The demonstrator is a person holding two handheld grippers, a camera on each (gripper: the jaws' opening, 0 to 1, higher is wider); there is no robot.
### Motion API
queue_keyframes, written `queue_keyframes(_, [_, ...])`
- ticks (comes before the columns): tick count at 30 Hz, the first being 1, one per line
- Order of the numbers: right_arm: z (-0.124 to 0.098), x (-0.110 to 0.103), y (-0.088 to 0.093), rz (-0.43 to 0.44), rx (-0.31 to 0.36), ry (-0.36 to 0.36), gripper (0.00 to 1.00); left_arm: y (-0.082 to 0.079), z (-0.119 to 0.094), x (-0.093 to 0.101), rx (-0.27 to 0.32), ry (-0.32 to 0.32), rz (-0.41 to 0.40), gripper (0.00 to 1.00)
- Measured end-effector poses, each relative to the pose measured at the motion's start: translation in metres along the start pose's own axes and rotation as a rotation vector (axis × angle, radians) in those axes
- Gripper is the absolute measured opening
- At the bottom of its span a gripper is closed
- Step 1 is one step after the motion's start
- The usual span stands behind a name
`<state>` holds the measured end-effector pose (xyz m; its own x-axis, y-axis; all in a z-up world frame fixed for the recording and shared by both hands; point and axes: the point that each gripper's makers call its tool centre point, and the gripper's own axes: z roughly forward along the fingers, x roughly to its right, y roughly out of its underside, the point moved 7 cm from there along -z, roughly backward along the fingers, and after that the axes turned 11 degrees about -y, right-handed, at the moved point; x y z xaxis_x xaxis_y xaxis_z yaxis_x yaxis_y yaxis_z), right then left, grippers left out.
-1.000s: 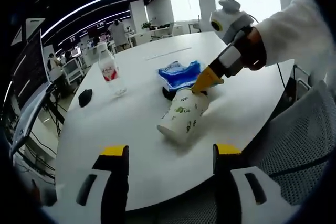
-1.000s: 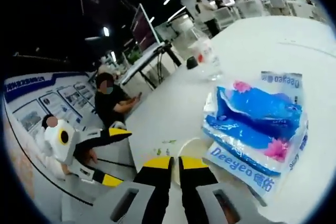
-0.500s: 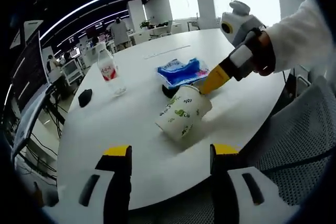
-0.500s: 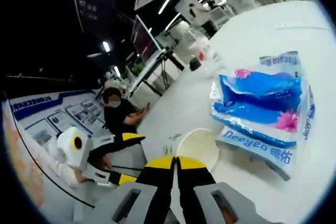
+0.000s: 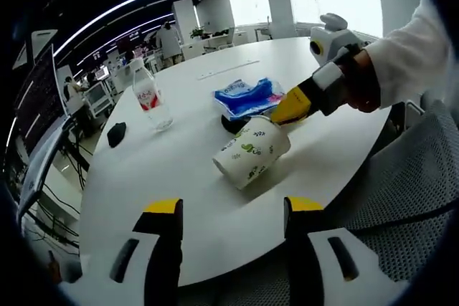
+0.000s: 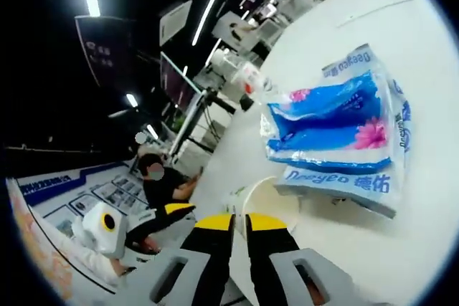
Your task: Arrange the tabletop items into an orderly group along one side of the table until the central work area is clear of visible clutter.
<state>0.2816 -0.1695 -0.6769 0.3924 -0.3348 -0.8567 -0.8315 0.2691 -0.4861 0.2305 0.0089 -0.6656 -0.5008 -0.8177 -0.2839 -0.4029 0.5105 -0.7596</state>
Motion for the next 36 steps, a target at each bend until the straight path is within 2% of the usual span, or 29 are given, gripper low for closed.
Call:
queue_keyframes(2, [0.003, -0.002, 0.001, 0.005, -0.008, -0.004, 0.15, 0.001, 0.001, 0.0, -0.001, 0.0, 0.004, 0.55])
queue_keyframes(7, [0.013, -0.002, 0.007, -0.005, -0.054, -0.005, 0.02, 0.002, 0.003, 0.0, -0.002, -0.002, 0.007, 0.55])
queue_keyframes(8, [0.014, -0.001, 0.007, 0.006, -0.049, 0.0, 0.01, 0.003, 0.003, 0.0, -0.002, -0.003, 0.007, 0.54])
queue_keyframes(9, [0.017, -0.005, 0.007, 0.039, -0.037, -0.039, 0.0, 0.003, 0.003, 0.0, -0.003, -0.003, 0.008, 0.54])
queue_keyframes(12, [0.018, -0.008, 0.006, 0.08, -0.016, -0.066, 0.0, 0.002, 0.002, 0.0, -0.003, -0.005, 0.013, 0.54])
queue_keyframes(17, [0.018, -0.019, 0.001, 0.017, -0.064, -0.067, 0.0, 0.001, 0.0, 0.0, -0.001, -0.008, 0.021, 0.52])
queue_keyframes(21, [0.019, -0.036, -0.015, -0.075, -0.096, -0.083, 0.0, 0.001, 0.0, 0.0, -0.001, -0.011, 0.026, 0.52])
queue_keyframes(25, [0.022, -0.05, -0.036, -0.207, -0.145, -0.082, 0.0, 0.001, 0.0, 0.0, 0.001, -0.011, 0.025, 0.53])
queue_keyframes(31, [0.026, -0.068, -0.063, -0.378, -0.206, -0.083, 0.0, -0.004, -0.003, -0.001, 0.023, -0.01, -0.018, 0.61])
queue_keyframes(36, [0.03, -0.069, -0.079, -0.44, -0.255, -0.07, 0.0, -0.005, -0.003, -0.001, 0.027, -0.01, -0.036, 0.64])
